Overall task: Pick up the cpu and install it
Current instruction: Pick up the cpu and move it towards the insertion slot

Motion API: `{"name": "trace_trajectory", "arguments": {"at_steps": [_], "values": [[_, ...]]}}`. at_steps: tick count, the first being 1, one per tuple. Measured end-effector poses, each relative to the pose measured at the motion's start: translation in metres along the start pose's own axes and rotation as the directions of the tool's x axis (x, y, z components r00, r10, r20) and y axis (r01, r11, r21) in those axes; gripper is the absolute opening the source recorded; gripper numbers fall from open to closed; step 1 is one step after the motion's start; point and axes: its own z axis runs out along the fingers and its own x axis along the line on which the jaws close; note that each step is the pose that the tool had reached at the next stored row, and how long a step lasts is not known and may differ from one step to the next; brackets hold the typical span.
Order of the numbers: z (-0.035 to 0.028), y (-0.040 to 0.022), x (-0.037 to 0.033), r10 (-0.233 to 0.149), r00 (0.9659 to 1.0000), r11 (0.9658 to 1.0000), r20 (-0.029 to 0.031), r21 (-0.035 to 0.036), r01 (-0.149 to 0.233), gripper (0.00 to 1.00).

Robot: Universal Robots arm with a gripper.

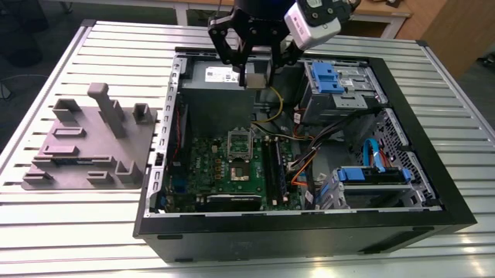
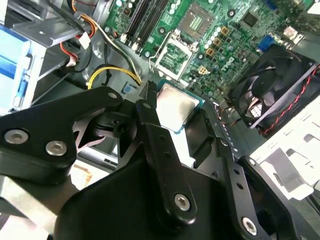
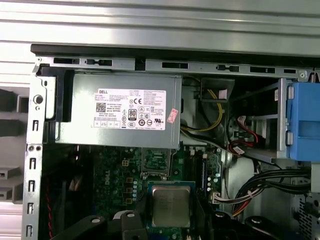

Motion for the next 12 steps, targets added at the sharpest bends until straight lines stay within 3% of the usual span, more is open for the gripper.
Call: {"name": "trace_trajectory", "arguments": {"at_steps": [4, 8, 12], "values": [[0.002, -0.0023, -0.0008, 0.016, 0.9999, 0.9999, 0.0007, 0.0002, -0.016, 0.47], [0.0029, -0.0026, -0.0099, 0.018, 0.9998, 0.9998, 0.0007, 0.0003, -0.018, 0.47], [0.0031, -0.0028, -0.0137, 0.019, 0.9998, 0.9998, 0.0008, 0.0003, -0.019, 0.47]]}}
